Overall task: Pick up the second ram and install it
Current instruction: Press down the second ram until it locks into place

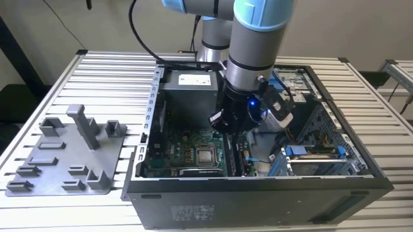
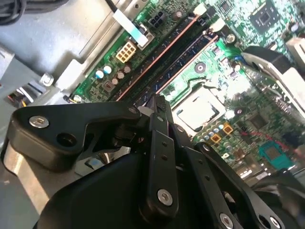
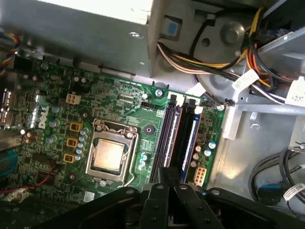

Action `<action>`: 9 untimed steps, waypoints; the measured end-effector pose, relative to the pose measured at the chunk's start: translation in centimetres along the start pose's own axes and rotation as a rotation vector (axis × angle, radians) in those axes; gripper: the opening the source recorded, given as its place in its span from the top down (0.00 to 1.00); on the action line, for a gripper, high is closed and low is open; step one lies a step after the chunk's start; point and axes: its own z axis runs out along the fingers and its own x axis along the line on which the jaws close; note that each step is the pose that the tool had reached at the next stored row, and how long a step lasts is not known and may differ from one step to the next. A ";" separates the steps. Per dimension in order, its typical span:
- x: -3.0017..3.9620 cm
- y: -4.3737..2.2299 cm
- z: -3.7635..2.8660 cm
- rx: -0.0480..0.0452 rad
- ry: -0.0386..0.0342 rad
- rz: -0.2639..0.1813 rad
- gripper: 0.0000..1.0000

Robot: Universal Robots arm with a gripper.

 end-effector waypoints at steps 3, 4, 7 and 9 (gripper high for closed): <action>0.00 0.00 0.00 -0.0008 -0.0001 -0.054 0.89; 0.00 0.00 0.00 -0.0012 -0.0002 -0.073 0.89; 0.00 0.00 0.00 -0.0021 -0.0002 -0.128 0.89; 0.00 0.00 0.00 -0.0028 -0.0003 -0.164 0.89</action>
